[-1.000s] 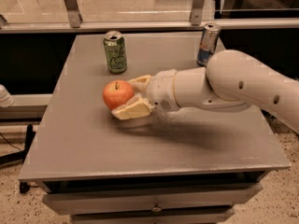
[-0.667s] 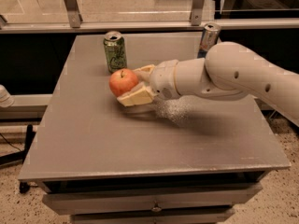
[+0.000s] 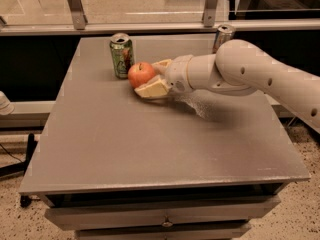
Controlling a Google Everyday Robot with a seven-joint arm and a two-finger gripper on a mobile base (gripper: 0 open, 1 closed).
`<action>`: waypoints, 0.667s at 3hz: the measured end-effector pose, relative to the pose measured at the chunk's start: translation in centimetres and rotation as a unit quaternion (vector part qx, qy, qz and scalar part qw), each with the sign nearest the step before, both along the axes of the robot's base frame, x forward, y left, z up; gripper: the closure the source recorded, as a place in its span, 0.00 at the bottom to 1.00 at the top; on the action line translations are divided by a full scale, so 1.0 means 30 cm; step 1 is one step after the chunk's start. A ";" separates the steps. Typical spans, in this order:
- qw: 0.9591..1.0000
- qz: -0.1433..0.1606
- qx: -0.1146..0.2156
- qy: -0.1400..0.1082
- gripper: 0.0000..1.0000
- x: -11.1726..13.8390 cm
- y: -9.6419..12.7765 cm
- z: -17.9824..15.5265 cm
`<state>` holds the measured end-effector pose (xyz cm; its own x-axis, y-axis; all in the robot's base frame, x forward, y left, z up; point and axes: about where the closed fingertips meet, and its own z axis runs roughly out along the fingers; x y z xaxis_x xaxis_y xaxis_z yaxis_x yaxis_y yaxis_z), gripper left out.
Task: Move apple near green can
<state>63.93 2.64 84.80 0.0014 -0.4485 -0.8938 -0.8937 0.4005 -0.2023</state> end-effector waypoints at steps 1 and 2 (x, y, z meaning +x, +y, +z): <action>1.000 -0.017 0.004 -0.004 1.00 0.082 -0.015 -0.007; 1.000 -0.024 0.009 -0.002 0.81 0.117 -0.019 -0.010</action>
Offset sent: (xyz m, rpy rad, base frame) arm 0.0495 -0.0128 -0.0038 0.0276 -0.0002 -0.0749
